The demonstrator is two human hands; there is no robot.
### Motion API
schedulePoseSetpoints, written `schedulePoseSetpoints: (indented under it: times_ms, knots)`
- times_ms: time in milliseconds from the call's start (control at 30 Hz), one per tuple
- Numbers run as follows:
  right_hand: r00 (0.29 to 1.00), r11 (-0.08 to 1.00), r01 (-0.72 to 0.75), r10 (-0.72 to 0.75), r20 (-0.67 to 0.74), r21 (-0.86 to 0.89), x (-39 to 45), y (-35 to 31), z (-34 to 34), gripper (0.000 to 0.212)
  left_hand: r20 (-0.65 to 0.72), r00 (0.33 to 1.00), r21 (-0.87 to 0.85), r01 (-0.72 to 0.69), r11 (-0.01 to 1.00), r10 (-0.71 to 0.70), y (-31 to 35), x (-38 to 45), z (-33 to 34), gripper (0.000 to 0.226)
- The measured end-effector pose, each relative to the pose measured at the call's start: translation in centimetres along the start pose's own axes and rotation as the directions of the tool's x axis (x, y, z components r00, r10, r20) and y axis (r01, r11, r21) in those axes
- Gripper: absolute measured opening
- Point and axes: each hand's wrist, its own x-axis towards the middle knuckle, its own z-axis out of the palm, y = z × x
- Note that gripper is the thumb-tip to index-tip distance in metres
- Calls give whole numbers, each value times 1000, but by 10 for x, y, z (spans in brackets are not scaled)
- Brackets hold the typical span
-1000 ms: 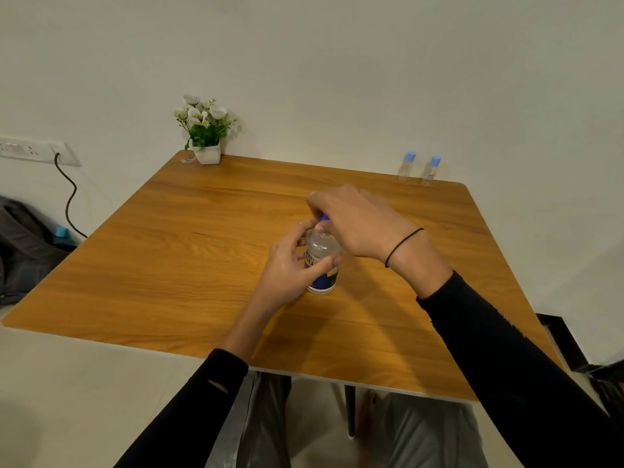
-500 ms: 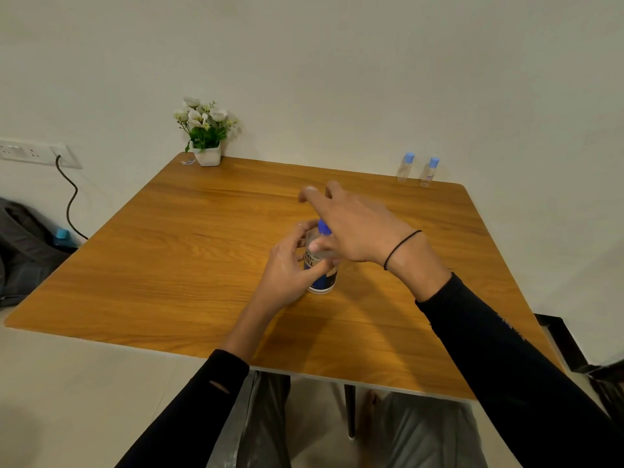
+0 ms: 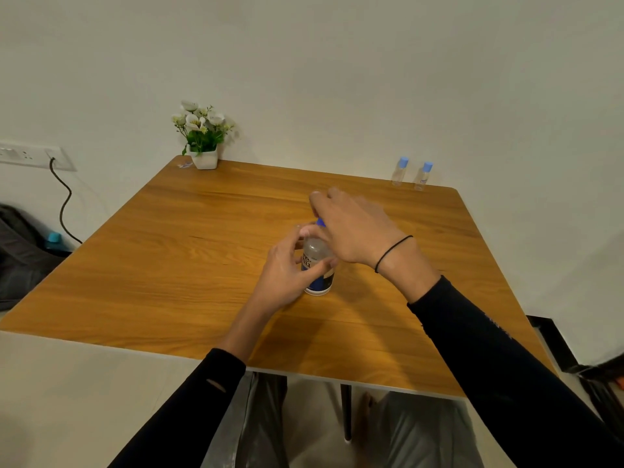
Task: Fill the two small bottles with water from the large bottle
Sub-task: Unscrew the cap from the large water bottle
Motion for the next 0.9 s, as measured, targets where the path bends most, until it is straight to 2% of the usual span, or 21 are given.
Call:
schedulePoseSetpoints:
  times_ms: [33,167,200,233,300,333,433,533,567,633,700,733,833,900]
  knots:
    - [1000,1000,0,0,-14,-11,1,0,0,33,1,1000,-11,1,1000,-1,0,0,0,56]
    - [999,998,42,-43,16,51,2,4,0,30,11,1000,-24,8,1000,-7,1,0,0,67]
    - [998,997,51,-53,23,61,1,3,0,35,11,1000,-18,12,1000,-12,2,0,-1,71]
    - [998,995,61,-63,25,74,0,3,0,49,12,1000,-8,16,1000,-15,1,1,-1,73]
    - [1000,996,24,-24,1,91,-3,1,1,72,15,1000,18,22,1000,-22,0,1,0,67]
    - [1000,997,-3,4,-20,83,-4,-1,2,70,16,1000,22,24,999,-24,-1,1,0,61]
    - [997,1000,-30,31,-65,8,-5,-3,0,35,17,1000,-4,11,1000,-11,-1,0,0,56]
    - [999,999,38,-38,-8,24,-3,3,1,38,18,999,-20,31,999,-31,-2,2,-1,65]
    - [998,997,56,-56,1,57,-3,3,0,40,18,999,-25,37,999,-36,-2,2,-1,68]
    - [998,987,54,-57,14,154,-3,4,-1,59,24,999,-21,33,999,-32,-1,3,-2,70]
    - [1000,986,6,-3,-16,168,-5,1,-1,72,30,999,2,16,1000,-16,-2,2,-2,63]
    - [999,992,-13,18,-39,127,-6,0,0,70,29,999,7,13,1000,-14,-3,2,-2,59]
    - [996,1000,-13,13,-90,2,-6,1,2,41,22,1000,6,14,1000,-14,-2,2,0,57]
    - [997,999,38,-36,-61,31,-5,4,3,44,18,999,-3,35,999,-35,-1,2,0,62]
